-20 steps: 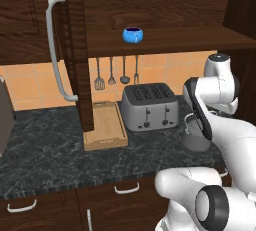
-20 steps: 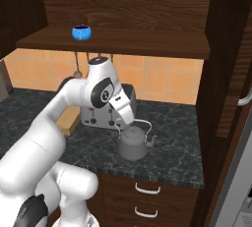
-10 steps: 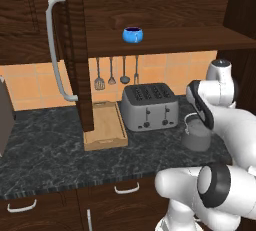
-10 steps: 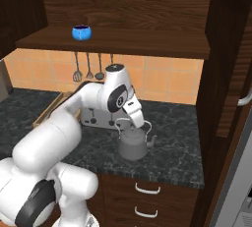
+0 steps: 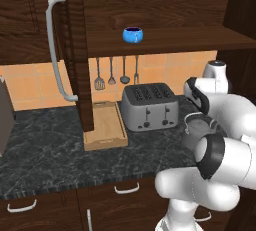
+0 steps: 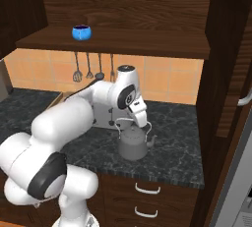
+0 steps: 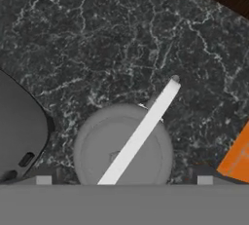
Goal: Pick the kettle from the counter and place it on the tray. Then pick the mug from the cabinet and place it on the tray. Then close the cabinet doors.
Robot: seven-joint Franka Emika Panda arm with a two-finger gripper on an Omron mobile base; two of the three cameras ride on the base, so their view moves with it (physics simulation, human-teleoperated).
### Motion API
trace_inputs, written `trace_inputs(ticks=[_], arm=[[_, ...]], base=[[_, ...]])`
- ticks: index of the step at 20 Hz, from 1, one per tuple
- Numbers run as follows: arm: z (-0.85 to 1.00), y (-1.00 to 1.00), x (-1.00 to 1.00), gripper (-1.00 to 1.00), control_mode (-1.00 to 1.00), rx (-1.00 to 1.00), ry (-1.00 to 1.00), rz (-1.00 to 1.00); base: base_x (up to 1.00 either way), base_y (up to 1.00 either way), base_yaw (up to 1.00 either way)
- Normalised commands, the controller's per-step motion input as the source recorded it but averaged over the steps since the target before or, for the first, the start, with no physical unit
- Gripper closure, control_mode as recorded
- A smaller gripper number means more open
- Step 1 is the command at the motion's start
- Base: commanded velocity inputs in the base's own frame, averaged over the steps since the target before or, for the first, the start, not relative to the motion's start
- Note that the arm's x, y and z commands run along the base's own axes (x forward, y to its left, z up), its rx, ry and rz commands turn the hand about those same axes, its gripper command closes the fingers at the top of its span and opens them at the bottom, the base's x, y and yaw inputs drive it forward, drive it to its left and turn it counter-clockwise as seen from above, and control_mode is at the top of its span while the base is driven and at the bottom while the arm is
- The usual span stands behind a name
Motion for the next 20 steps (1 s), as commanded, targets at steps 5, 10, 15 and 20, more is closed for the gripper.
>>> trace_inputs(ticks=[5, 10, 15, 20], arm=[[-0.25, 0.0, 0.28, -1.0, -1.0, 0.04, 0.08, -0.08], [-0.22, -0.05, 0.27, -1.0, -1.0, 0.01, 0.07, -0.04], [-0.34, -0.02, -0.05, -1.0, -1.0, 0.0, 0.06, -0.06], [-0.4, -0.03, -0.18, 1.0, -1.0, 0.0, 0.03, -0.1]], base=[[0.0, 0.0, 0.0], [0.0, 0.0, 0.0], [0.0, 0.0, 0.0], [0.0, 0.0, 0.0]])
